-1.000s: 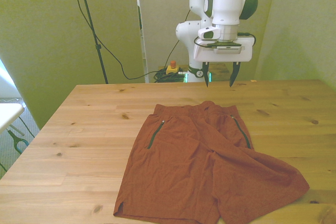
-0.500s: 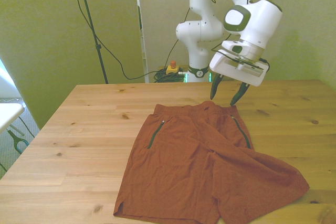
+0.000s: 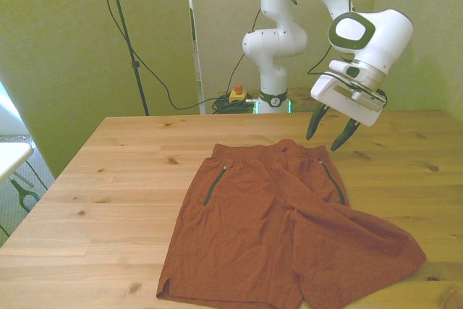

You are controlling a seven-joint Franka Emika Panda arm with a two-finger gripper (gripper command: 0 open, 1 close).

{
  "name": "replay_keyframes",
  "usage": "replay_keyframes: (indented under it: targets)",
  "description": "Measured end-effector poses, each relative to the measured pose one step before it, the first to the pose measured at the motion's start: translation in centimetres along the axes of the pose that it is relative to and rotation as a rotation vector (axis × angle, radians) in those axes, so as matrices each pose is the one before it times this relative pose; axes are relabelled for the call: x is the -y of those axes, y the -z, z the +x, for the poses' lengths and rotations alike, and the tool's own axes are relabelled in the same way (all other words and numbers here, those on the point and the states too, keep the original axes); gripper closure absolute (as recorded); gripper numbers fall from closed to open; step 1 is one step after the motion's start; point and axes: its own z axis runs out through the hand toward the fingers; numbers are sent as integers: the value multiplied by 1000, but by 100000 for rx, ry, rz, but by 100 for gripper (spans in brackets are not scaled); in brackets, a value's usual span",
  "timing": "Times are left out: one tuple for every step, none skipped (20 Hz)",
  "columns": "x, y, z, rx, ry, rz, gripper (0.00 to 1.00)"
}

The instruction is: Fold the shorts

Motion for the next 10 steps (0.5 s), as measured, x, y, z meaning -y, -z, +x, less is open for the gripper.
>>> replay_keyframes:
  targets:
    - [260,72,-133,-557,251,-221,0]
    - [276,-2,-186,-32,209,-204,0]
    - [223,-30,-218,157,366,-347,0]
    - [267,-44,-204,128,305,-277,0]
    - [242,-26,-223,47,341,-284,0]
    - [220,-59,-158,-26,286,-373,0]
    - [116,-91,-109,-164,216,-621,0]
    - [56,-138,-75,-224,64,-836,0]
    - [-54,-173,-55,-59,-287,-1099,0]
    - [-91,-213,11,90,-257,-982,0]
